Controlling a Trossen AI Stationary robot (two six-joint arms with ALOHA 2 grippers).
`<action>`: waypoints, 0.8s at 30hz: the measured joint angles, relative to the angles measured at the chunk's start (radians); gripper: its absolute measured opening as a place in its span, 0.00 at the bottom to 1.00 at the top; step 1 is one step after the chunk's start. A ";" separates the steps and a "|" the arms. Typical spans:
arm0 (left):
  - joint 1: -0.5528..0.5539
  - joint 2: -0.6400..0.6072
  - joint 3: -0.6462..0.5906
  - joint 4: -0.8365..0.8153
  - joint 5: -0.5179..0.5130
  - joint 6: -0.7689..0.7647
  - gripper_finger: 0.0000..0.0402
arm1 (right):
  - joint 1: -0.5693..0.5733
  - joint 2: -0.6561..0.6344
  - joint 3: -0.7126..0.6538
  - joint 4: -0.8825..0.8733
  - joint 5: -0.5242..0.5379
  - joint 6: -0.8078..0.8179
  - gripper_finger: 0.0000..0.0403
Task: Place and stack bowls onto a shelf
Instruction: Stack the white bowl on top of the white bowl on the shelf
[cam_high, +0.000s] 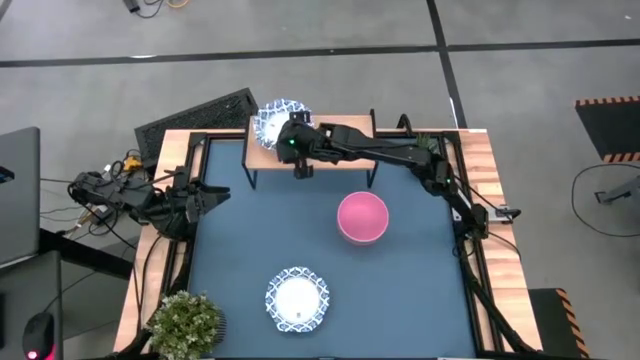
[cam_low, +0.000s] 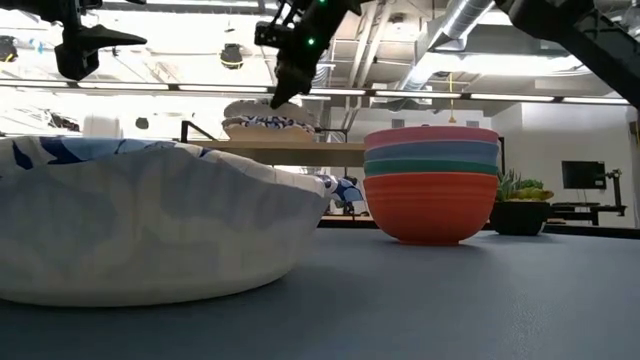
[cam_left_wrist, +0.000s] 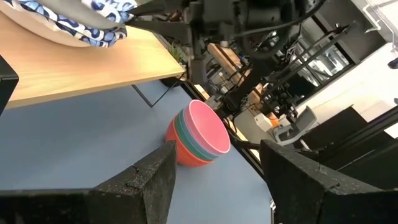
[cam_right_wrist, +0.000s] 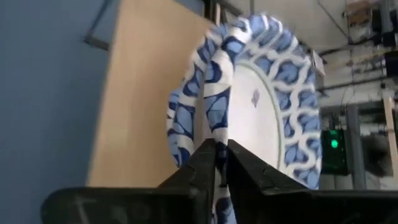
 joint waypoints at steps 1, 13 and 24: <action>0.000 0.000 0.000 0.000 0.000 0.000 0.53 | 0.005 -0.001 0.000 0.003 -0.005 -0.002 0.18; 0.000 0.000 0.000 -0.004 -0.004 0.016 0.53 | 0.017 -0.001 0.008 -0.026 -0.007 -0.001 0.47; 0.000 0.000 0.000 -0.003 0.011 0.016 0.53 | 0.170 -0.164 0.015 -0.108 0.021 0.086 0.62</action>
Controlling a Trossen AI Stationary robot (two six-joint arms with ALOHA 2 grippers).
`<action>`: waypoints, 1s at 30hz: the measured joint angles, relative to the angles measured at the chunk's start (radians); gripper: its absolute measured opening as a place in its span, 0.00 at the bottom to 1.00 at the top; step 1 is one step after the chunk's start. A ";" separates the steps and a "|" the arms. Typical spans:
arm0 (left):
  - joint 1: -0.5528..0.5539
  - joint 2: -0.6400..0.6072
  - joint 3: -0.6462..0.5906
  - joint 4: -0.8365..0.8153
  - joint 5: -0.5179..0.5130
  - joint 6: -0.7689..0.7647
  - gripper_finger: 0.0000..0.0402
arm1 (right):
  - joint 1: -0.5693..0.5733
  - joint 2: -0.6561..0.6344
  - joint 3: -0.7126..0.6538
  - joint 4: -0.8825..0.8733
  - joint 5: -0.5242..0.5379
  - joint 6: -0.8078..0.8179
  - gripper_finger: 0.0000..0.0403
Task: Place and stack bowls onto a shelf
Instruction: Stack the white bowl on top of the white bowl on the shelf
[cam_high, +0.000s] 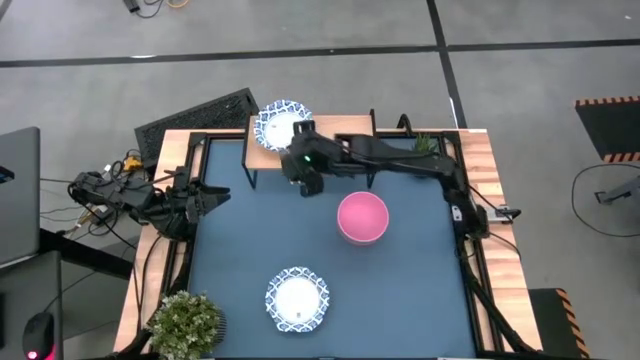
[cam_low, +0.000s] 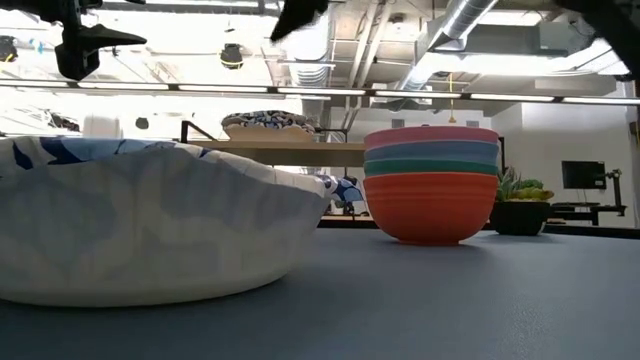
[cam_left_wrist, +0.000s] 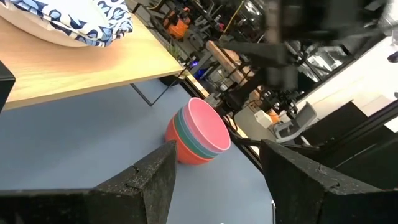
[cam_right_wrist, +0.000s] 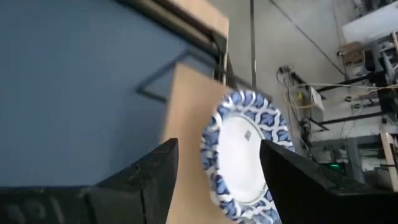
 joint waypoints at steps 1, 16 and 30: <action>0.000 0.000 0.000 0.000 0.000 0.000 0.53 | 0.024 -0.020 0.000 -0.012 0.006 0.034 0.62; 0.000 0.000 0.000 -0.002 0.072 -0.043 0.53 | 0.464 -0.147 0.000 -0.294 0.004 0.550 0.61; 0.000 0.000 0.000 -0.048 0.173 -0.124 0.53 | 0.667 0.135 -0.021 -0.284 -0.003 0.591 0.61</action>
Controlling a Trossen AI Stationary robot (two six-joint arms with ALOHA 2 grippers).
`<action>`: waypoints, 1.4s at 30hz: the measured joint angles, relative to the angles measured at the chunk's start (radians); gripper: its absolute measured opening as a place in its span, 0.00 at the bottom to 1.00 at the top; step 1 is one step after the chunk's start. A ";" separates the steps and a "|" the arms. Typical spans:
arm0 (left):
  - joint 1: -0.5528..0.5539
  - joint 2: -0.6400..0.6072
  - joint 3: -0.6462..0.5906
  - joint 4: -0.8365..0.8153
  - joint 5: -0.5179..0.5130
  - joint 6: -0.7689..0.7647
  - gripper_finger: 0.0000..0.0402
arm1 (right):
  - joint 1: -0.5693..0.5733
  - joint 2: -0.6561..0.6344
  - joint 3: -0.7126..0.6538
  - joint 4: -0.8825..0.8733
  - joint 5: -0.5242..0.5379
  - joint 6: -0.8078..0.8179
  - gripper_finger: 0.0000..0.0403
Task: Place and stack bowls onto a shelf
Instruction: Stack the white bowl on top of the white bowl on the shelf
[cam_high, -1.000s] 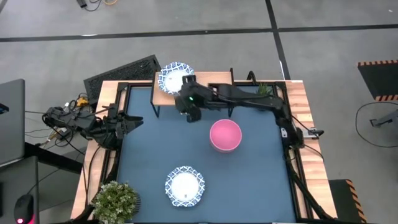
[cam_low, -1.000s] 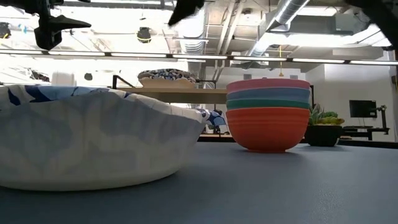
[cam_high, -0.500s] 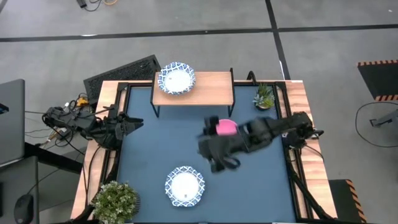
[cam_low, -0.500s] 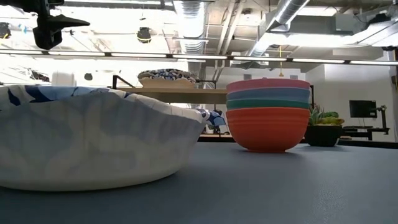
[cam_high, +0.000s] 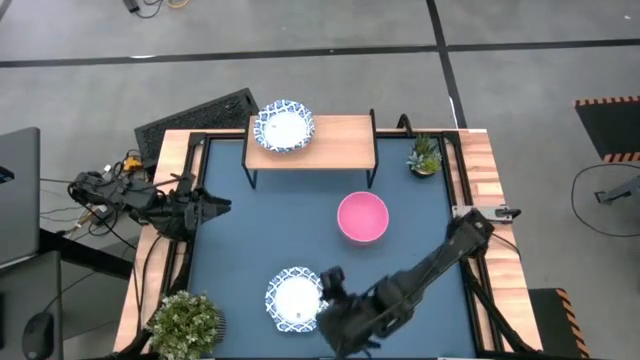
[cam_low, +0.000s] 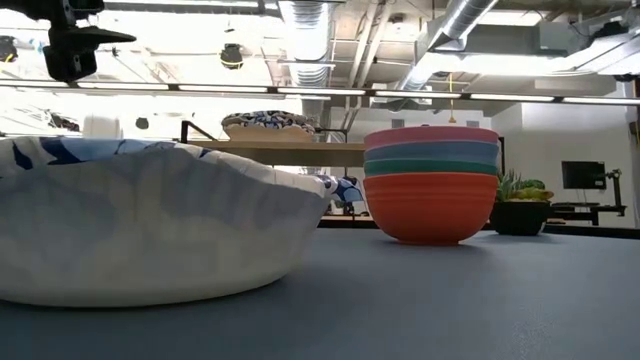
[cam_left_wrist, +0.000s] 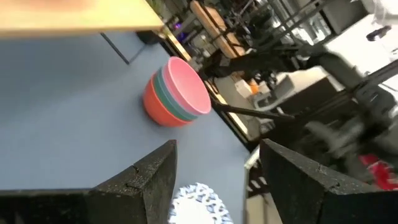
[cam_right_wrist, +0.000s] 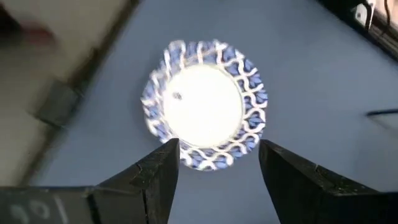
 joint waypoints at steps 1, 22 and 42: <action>0.000 0.000 0.000 0.003 0.009 -0.015 0.53 | 0.000 0.022 0.000 0.010 -0.005 -0.014 0.61; 0.000 0.000 0.000 0.007 -0.042 0.005 0.53 | -0.053 0.135 0.000 0.140 -0.283 -0.064 0.61; 0.000 -0.002 0.000 0.074 -0.018 0.046 0.53 | -0.065 0.239 0.002 0.267 -0.248 0.091 0.61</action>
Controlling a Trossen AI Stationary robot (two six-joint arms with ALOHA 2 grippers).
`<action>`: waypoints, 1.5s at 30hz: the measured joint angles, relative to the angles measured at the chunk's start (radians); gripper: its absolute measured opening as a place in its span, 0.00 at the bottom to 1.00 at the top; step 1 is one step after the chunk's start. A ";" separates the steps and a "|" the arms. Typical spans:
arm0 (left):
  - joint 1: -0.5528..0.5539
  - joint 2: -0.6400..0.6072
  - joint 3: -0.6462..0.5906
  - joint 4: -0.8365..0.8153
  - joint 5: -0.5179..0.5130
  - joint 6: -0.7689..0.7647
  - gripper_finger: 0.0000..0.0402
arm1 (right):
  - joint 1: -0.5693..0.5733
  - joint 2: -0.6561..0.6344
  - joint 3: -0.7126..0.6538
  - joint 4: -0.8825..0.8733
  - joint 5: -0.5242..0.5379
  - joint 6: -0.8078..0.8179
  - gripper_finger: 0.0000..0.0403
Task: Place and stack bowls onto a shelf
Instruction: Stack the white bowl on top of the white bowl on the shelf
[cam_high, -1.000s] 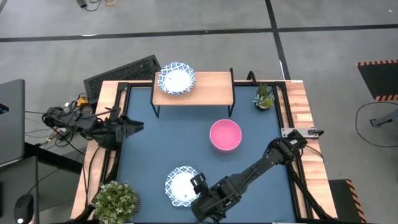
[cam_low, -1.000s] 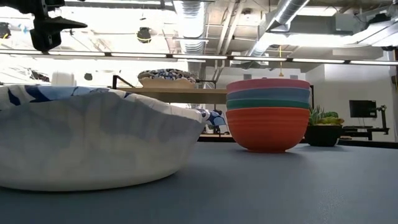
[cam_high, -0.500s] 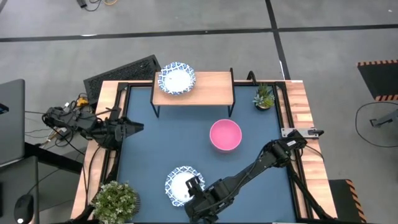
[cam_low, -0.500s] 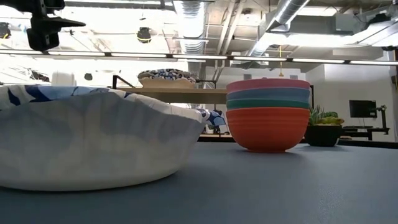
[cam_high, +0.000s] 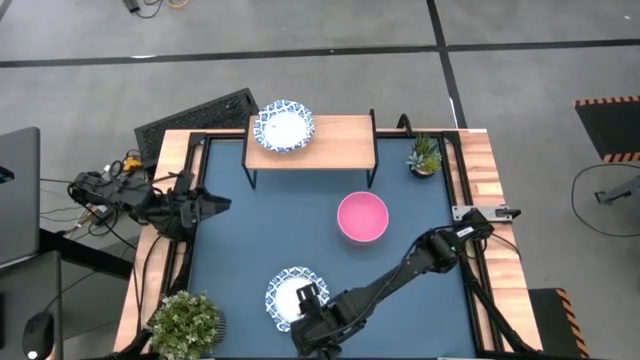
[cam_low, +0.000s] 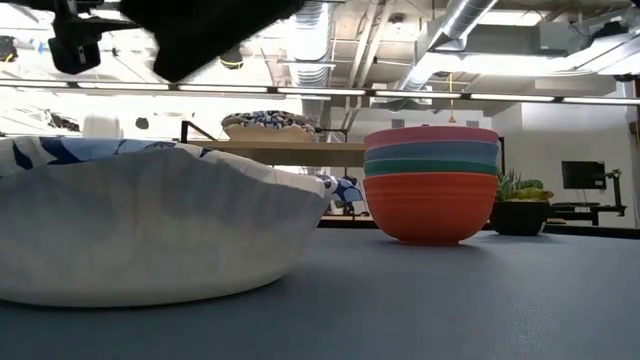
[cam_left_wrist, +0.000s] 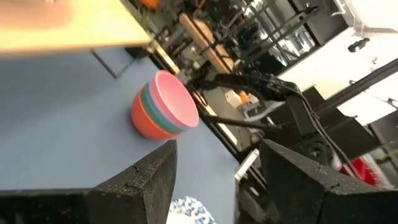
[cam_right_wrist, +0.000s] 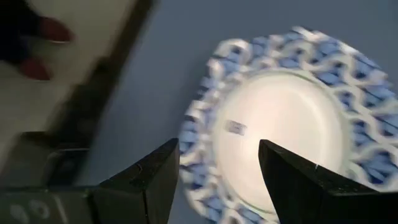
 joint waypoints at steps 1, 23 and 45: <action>0.000 0.000 0.000 0.004 -0.014 0.013 0.53 | 0.001 -0.001 0.000 -0.002 -0.040 -0.007 0.61; 0.000 0.000 0.000 0.040 0.051 -0.036 0.53 | -0.005 0.082 0.002 -0.011 -0.013 0.065 0.60; 0.000 0.000 0.000 0.038 -0.076 0.014 0.53 | -0.067 -0.066 0.021 -0.224 -0.128 0.039 0.05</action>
